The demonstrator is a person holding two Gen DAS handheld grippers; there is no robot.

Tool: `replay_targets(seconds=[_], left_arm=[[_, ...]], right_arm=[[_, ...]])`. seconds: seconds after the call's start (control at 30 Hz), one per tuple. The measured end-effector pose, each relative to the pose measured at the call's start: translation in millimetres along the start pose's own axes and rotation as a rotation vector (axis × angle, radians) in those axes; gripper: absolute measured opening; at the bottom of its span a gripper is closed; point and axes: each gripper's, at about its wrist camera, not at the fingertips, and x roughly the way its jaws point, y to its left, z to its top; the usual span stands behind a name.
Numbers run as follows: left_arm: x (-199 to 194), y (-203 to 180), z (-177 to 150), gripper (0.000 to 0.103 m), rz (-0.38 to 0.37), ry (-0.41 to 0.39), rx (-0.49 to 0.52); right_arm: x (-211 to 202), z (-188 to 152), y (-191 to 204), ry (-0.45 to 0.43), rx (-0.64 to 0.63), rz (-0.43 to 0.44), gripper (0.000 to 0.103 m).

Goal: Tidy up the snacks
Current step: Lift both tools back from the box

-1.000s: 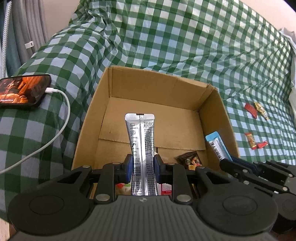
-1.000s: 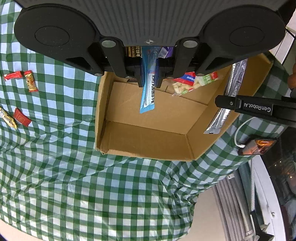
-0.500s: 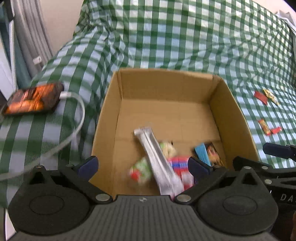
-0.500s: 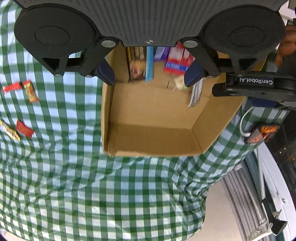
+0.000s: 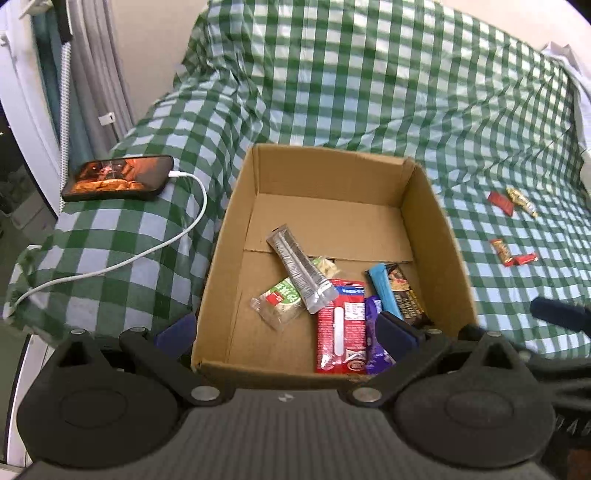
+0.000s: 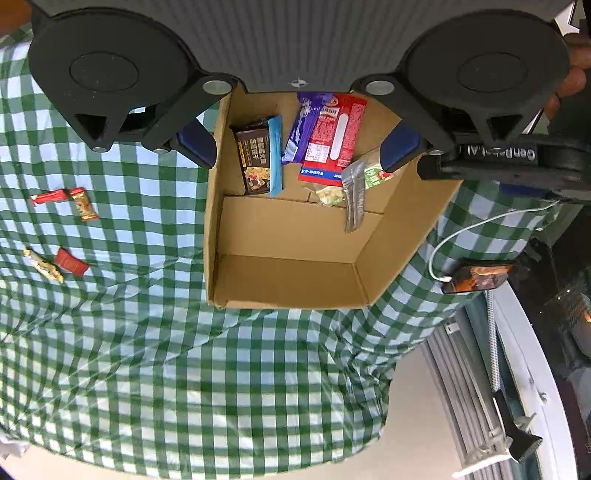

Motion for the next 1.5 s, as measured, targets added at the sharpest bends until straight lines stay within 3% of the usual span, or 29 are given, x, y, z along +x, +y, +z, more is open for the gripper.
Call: replay_targets(seconds=[0.47, 0.83, 1.5], left_arm=[[-59, -11, -33, 0.103, -0.012, -0.066, -0.025], [-85, -20, -41, 0.103, -0.006, -0.143, 0.009], [-97, -28, -35, 0.103, -0.016, -0.128, 0.006]], right_arm=[[-68, -34, 8, -0.097, -0.046, -0.012, 0.1], [-93, -46, 5, -0.143, -0.031, -0.021, 0.101], [-112, -49, -2, -0.211, -0.009, -0.021, 0.102]])
